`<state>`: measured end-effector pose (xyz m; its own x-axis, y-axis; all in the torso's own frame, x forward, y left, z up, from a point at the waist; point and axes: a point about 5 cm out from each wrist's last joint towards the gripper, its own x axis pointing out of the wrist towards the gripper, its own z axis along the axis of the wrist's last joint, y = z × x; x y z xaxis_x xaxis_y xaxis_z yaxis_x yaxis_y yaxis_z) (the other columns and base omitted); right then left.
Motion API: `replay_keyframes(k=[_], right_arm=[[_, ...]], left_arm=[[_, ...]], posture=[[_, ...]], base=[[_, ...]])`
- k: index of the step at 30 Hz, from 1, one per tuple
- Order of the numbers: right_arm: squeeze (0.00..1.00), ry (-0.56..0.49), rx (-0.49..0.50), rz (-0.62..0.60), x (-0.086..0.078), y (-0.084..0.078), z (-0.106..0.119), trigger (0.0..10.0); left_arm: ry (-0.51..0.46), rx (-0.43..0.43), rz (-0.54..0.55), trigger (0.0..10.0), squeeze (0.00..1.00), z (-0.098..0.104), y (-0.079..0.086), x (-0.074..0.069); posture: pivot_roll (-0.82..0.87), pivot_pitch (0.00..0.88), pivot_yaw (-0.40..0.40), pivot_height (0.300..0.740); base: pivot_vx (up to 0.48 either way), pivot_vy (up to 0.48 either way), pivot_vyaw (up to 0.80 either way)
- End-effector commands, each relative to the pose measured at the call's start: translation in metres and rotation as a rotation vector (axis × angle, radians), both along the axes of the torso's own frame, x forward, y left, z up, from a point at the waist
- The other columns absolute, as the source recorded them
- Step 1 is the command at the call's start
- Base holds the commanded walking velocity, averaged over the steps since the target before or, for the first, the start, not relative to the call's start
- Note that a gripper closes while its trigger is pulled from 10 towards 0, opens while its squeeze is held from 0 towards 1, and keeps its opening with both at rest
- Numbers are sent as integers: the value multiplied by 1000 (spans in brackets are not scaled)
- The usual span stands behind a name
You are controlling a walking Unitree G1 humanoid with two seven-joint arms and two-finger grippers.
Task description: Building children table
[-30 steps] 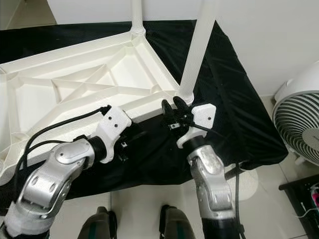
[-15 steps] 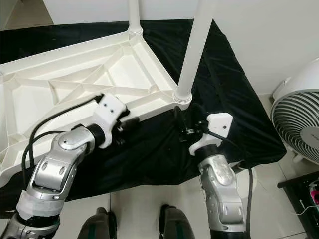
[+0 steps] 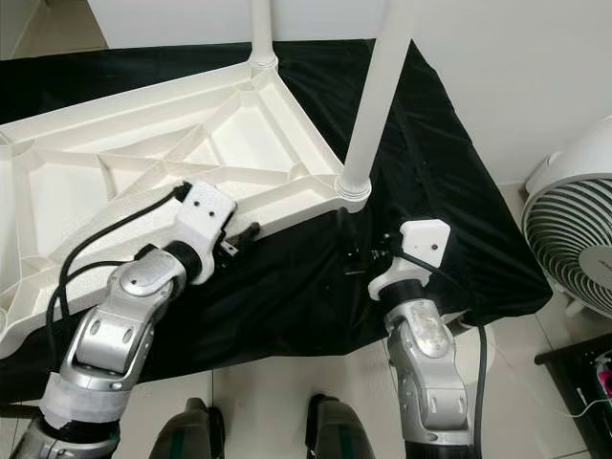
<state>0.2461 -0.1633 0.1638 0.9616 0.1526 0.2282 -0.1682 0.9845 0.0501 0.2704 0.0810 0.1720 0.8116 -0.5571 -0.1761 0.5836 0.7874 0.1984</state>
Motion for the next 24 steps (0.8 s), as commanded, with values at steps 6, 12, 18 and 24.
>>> replay_keyframes(k=[6,12,18,24], right_arm=[[0,12,-12,-28,-1,-3,-4,10000],[0,11,-10,-29,-2,-1,-4,10000],[0,10,3,-54,-2,-1,-5,10000],[0,14,14,-58,-3,4,-6,10000]], left_arm=[[16,-9,-109,10000,0,-4,-5,-8],[22,24,-45,10000,0,-9,-6,1],[34,68,128,10000,0,-15,3,21],[72,127,253,10000,0,-23,15,37]], posture=[[-66,82,35,740],[-79,79,47,740],[-81,82,50,740],[-85,94,53,740]], base=[[0,0,0],[0,0,0],[0,0,0],[0,0,0]])
